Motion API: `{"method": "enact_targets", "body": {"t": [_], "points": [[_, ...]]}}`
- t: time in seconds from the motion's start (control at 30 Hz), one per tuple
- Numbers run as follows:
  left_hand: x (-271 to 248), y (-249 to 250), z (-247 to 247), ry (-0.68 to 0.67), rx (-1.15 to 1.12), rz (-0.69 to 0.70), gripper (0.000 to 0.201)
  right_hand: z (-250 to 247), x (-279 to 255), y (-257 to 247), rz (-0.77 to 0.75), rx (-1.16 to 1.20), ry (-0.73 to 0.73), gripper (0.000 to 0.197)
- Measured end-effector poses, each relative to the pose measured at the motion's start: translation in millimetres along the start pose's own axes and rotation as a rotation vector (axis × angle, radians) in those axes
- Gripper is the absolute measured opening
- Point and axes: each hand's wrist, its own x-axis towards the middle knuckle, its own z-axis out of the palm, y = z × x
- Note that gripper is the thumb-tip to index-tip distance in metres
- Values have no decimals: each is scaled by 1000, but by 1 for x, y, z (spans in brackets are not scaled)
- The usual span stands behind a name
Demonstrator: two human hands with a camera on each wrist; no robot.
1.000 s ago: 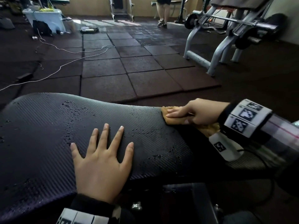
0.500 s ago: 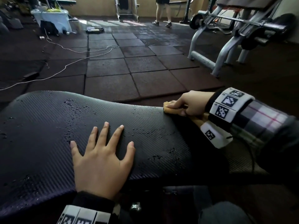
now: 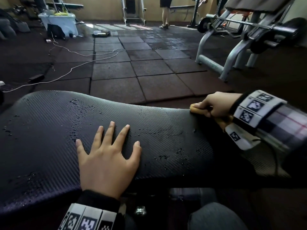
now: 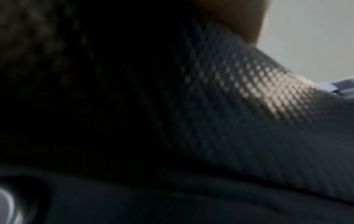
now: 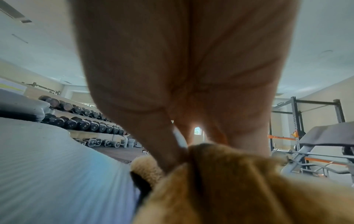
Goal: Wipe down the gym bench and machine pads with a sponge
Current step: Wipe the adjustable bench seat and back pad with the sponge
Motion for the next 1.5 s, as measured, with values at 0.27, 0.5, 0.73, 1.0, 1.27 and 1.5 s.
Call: {"method": "enact_targets", "body": {"t": [0.27, 0.5, 0.73, 1.0, 1.27, 1.5], "points": [[0, -2, 1, 21, 12, 19, 73, 2, -3, -45, -227, 63, 58, 45], [-2, -3, -1, 15, 11, 25, 74, 12, -33, -10, -134, 91, -33, 61], [0, -2, -2, 13, 12, 16, 75, -1, -7, -29, -33, -102, -5, 45], [0, -2, -3, 18, 0, 13, 73, 40, -62, -49, -260, 130, 105, 55], [-1, -2, -3, 17, 4, 11, 67, 46, -78, -3, 26, 113, 59, 56], [0, -1, -3, 20, -2, 5, 75, 18, -44, -48, 3, -111, 12, 49]]}}
